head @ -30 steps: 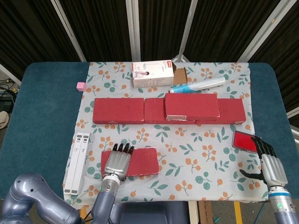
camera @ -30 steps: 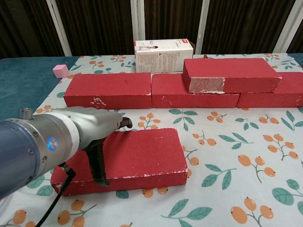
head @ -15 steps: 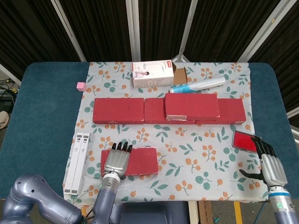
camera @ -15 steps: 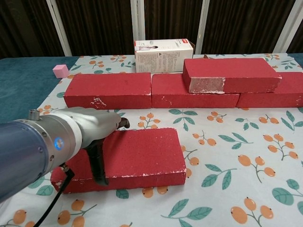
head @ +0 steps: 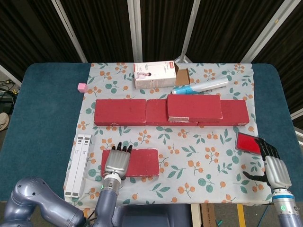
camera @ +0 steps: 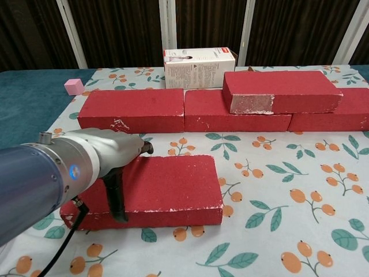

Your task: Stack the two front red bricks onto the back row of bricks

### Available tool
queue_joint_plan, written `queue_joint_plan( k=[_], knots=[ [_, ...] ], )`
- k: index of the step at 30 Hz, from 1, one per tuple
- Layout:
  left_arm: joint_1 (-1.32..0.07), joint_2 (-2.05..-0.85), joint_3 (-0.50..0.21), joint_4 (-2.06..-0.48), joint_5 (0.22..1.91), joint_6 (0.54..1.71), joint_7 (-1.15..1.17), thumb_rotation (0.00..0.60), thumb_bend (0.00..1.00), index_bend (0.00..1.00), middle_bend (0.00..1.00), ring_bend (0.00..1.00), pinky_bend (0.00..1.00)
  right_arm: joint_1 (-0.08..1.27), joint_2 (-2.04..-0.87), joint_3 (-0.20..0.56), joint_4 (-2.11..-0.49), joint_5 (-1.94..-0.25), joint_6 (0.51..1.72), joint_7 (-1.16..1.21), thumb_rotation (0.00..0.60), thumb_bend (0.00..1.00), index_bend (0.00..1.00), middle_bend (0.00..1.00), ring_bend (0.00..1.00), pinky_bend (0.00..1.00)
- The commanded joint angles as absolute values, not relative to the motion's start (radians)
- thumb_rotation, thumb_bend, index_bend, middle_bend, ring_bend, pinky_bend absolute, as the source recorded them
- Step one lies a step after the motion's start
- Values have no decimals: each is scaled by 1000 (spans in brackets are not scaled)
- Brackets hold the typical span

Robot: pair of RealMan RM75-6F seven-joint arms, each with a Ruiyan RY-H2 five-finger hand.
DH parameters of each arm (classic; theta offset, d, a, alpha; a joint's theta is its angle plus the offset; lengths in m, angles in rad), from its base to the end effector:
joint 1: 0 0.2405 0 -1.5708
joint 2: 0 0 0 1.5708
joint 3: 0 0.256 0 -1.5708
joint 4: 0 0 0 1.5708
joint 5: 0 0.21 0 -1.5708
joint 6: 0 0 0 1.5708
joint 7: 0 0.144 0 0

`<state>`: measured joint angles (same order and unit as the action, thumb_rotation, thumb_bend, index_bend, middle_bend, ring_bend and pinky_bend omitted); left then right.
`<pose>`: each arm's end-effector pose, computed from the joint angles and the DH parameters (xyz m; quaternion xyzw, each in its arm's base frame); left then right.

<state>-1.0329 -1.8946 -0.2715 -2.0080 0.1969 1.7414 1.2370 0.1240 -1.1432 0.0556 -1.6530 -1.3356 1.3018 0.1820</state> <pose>-0.0377 0.2343 -0.0564 -0.7505 -0.4238 -0.1359 0.4886 -0.3231 -0.1901 0.1312 0.5259 -0.5353 0.3908 0.5331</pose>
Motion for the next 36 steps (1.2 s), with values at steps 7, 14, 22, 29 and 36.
queue_joint_plan(
  k=[7, 14, 22, 29, 36],
  knots=[
    [-1028, -1890, -287, -1992, 195, 1730, 1247, 600, 0, 200, 331, 0, 186, 121, -1147, 60, -1652, -1334, 1306, 180, 600, 152, 0, 0, 0, 0],
    [-1025, -1871, -308, -1981, 209, 1724, 1251, 600, 0, 241, 353, 0, 190, 120, -1150, 64, -1650, -1329, 1303, 180, 600, 152, 0, 0, 0, 0],
    [-1022, -1826, -320, -1997, 237, 1697, 1257, 600, 0, 272, 385, 0, 178, 120, -1152, 68, -1651, -1323, 1298, 175, 600, 152, 0, 0, 0, 0],
    [-1041, -1753, -348, -2056, 297, 1680, 1278, 600, 0, 303, 408, 0, 124, 121, -1156, 71, -1649, -1313, 1292, 167, 600, 153, 0, 0, 0, 0],
    [-1059, -1625, -453, -2109, 241, 1602, 1310, 600, 0, 313, 417, 41, 117, 124, -1162, 79, -1640, -1291, 1279, 156, 600, 152, 0, 0, 0, 0]
  ],
)
